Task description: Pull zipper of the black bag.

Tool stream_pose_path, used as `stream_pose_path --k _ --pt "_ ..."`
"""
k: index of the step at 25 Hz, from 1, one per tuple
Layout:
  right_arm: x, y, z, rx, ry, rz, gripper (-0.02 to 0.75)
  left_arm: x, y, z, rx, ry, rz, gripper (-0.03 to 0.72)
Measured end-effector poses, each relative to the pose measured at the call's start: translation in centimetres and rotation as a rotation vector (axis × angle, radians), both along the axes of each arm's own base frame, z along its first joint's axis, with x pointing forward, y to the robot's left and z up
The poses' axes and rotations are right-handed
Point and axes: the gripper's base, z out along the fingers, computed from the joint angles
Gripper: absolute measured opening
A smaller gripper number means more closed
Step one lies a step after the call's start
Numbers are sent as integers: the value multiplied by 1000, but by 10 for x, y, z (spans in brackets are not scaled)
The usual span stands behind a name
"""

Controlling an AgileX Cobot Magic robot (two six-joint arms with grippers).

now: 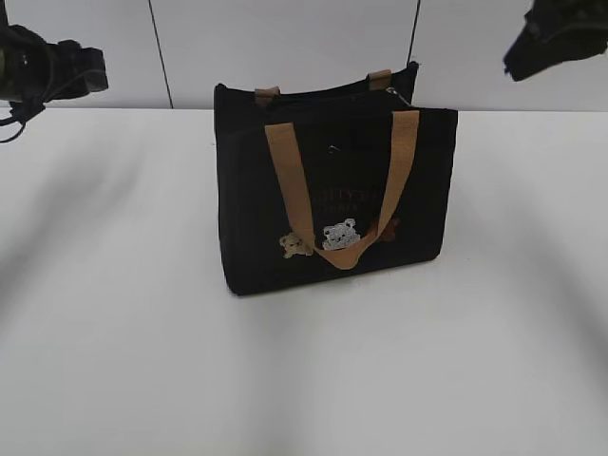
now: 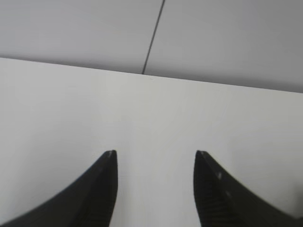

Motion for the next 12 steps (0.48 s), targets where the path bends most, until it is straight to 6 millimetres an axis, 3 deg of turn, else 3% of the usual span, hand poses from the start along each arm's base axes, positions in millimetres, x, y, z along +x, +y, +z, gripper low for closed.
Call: stream_pose_path --k 6,12 --pt "-11 -40 9 30 262 -326 326 -6 -12 -2 -82 42 -113 391" --pt "-13 -78 8 54 325 -509 326 -12 -23 -2 -198 101 -191 391"
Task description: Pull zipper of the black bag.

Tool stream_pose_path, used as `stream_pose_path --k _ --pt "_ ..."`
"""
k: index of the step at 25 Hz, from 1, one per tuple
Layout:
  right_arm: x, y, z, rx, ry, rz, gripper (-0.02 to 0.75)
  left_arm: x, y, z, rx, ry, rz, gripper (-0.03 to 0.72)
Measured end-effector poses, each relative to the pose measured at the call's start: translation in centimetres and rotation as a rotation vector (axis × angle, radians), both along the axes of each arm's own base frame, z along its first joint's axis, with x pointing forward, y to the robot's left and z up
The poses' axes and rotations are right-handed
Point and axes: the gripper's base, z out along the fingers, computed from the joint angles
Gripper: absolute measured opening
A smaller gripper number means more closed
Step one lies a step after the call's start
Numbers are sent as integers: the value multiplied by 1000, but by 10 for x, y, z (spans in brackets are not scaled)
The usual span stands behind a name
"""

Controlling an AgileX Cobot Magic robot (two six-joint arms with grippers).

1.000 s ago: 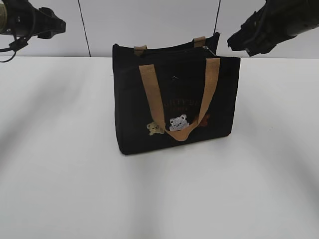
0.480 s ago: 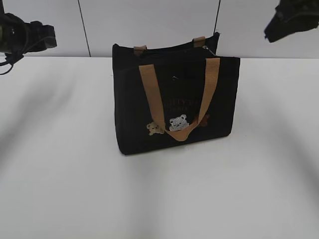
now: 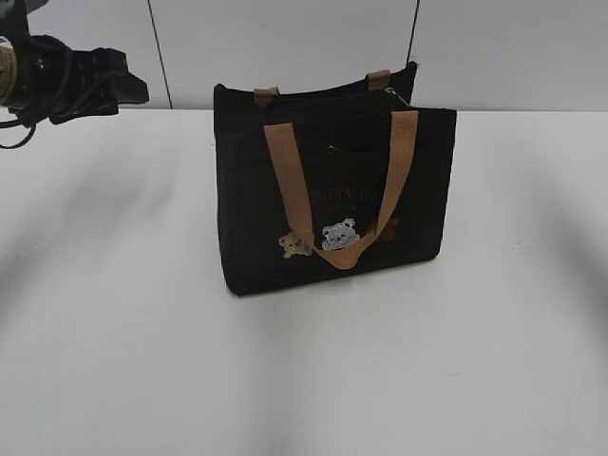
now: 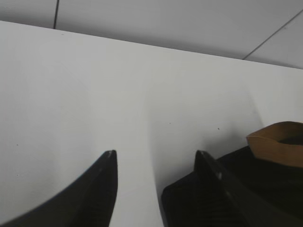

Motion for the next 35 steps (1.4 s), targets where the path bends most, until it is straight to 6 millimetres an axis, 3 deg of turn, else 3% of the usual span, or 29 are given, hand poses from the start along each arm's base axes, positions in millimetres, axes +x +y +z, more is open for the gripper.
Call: stream_pose_path --k 4,7,14,18,23,30,35 --pt "-6 -3 0 -4 0 3 326 -1 -2 0 -12 6 -15 392" --pt "-30 -3 -8 -3 24 17 326 -1 -2 0 -13 7 -18 392" --pt "-130 -1 -33 -15 18 48 324 -2 -3 0 -23 12 -35 392" --pt "-189 0 -47 -30 -88 72 324 -2 -4 0 -25 13 -39 392" --pt "-240 0 -65 -47 -268 83 324 -3 -4 0 -31 16 -47 392" --pt "-288 4 -85 -36 -570 92 324 -3 -4 1 -29 14 -45 392" --pt "-298 4 -86 -36 -659 90 324 -2 -3 1 -21 10 -32 393"
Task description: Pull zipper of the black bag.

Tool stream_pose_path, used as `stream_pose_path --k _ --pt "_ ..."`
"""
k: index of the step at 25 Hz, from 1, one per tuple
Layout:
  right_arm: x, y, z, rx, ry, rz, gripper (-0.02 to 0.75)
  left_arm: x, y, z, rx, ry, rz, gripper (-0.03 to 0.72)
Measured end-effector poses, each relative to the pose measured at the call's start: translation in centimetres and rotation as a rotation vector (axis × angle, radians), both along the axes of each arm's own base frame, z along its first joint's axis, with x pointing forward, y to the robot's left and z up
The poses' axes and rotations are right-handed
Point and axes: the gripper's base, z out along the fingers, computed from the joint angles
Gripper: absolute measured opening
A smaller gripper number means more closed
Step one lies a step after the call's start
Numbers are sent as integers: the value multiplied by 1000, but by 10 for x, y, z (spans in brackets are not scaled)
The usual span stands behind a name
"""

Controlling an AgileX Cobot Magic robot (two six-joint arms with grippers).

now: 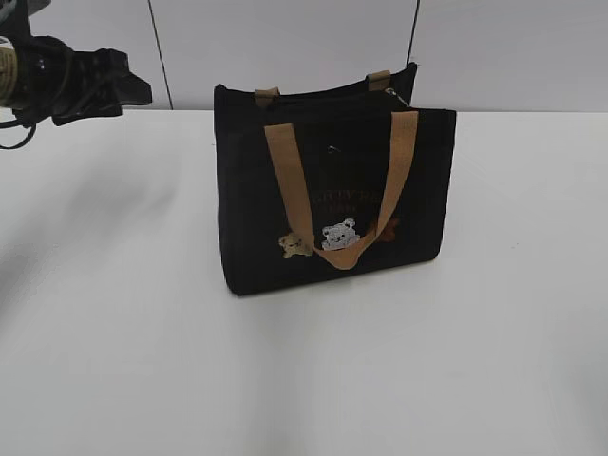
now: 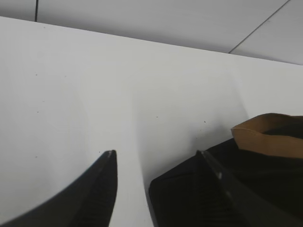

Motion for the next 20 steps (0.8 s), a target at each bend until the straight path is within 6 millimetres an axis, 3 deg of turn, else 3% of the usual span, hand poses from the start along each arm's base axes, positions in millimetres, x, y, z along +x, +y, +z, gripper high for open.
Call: stream_pose_path --k 20 --pt "0 0 0 2 0 0 324 8 13 -1 101 -47 160 396"
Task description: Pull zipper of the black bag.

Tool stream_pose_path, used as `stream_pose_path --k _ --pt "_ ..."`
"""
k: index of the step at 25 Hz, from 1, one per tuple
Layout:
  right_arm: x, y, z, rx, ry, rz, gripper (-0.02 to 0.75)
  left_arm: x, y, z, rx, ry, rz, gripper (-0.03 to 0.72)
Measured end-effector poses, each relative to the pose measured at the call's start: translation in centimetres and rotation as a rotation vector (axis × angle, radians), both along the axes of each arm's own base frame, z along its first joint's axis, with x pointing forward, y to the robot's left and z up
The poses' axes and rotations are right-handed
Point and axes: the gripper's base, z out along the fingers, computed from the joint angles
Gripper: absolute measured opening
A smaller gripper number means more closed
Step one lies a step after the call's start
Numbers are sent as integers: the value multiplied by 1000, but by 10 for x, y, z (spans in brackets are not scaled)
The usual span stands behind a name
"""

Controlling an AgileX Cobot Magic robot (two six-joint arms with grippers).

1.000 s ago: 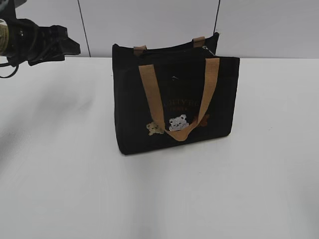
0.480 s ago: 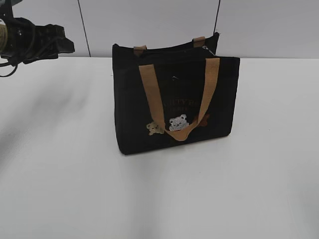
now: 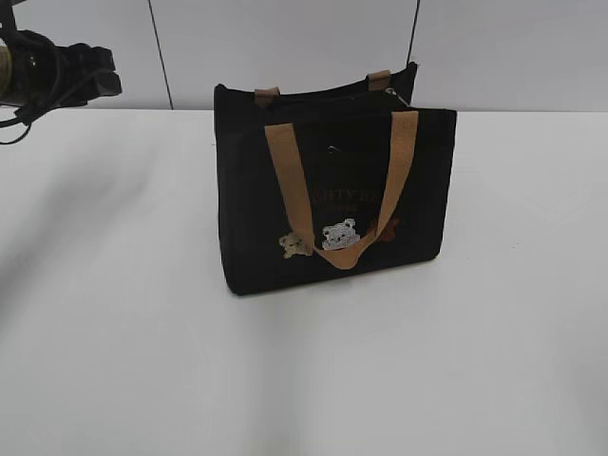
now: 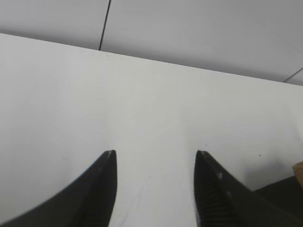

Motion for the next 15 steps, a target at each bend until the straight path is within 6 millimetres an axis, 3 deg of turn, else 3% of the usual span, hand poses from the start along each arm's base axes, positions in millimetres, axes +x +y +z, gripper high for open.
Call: stream_pose_path --k 4,8,12,15 --pt "0 0 0 0 0 0 324 1 3 1 93 -48 0 396" --pt "0 0 0 0 0 0 324 -6 -1 17 257 -147 32 396" --pt "0 0 0 0 0 0 324 -21 -7 28 400 -94 77 396" --pt "0 0 0 1 0 -1 324 -38 -6 32 415 42 111 396"
